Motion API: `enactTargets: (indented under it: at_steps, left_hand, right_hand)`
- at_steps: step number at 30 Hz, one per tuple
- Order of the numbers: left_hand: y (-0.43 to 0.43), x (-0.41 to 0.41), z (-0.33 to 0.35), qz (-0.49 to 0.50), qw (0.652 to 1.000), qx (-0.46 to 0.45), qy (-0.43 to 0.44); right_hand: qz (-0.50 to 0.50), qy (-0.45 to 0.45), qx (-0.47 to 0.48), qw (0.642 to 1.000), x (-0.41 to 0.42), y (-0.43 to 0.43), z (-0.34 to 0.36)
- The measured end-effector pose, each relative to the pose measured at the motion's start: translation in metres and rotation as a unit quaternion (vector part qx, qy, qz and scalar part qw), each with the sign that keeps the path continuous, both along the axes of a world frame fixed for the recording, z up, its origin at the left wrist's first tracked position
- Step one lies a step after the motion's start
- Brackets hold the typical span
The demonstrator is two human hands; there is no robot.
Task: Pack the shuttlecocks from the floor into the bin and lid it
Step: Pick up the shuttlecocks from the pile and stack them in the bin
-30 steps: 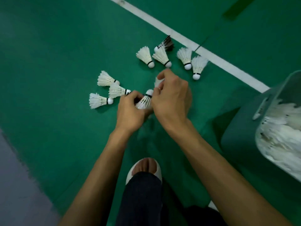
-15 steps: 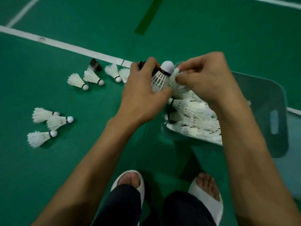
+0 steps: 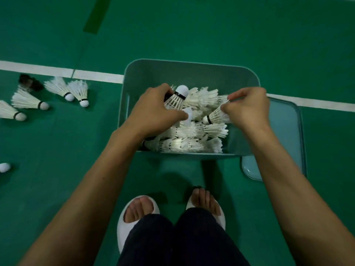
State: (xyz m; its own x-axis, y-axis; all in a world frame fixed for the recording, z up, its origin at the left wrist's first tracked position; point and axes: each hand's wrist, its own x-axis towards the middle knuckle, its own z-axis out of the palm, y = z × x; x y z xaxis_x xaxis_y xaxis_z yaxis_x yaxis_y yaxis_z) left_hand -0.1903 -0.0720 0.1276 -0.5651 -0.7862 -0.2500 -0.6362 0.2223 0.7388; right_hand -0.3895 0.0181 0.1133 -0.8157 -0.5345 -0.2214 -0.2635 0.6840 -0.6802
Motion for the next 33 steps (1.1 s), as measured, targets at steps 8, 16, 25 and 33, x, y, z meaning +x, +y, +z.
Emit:
enactTargets:
  at_steps: [8, 16, 25, 33]
  left_hand:
    - [0.02, -0.018, -0.01, 0.125, 0.988, 0.063, 0.068]
    - [0.009, -0.004, -0.014, 0.173, 0.975, 0.11, 0.082]
    - [0.003, -0.018, -0.01, 0.176, 0.953, 0.185, 0.16]
    - [0.023, -0.048, -0.003, 0.091, 0.965, 0.16, 0.188]
  right_hand:
    - [-0.054, -0.091, 0.03, 0.994, 0.02, -0.021, -0.02]
    - [-0.159, -0.305, -0.03, 0.939, 0.037, -0.049, -0.041]
    - [0.02, -0.313, 0.087, 0.945, 0.015, -0.035, -0.018]
    - [0.044, -0.37, -0.028, 0.928, 0.008, -0.003, 0.025]
